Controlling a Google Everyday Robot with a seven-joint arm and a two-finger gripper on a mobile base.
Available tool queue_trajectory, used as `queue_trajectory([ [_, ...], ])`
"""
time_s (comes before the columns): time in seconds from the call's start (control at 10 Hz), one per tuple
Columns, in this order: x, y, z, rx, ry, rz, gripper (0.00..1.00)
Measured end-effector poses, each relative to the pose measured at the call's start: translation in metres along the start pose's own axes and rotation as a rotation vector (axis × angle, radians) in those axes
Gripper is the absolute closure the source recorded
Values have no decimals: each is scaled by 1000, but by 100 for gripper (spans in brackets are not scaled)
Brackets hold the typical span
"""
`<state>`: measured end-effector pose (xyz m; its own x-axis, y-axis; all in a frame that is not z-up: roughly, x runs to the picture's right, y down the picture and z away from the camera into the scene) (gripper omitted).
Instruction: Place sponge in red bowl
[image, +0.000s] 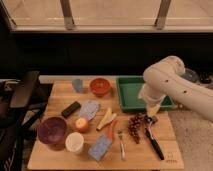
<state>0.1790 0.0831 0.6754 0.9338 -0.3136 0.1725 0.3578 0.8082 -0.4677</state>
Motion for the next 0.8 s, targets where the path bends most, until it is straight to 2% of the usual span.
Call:
queue_trajectory([
  [0.2, -48, -12, -5, 2, -60, -119, 35],
  [0.3, -59, -13, -6, -4, -76, -141, 35],
  [0.7, -56, -11, -6, -10, -70, -137, 35],
  [0.8, -58, -12, -5, -11, -80, -145, 35],
])
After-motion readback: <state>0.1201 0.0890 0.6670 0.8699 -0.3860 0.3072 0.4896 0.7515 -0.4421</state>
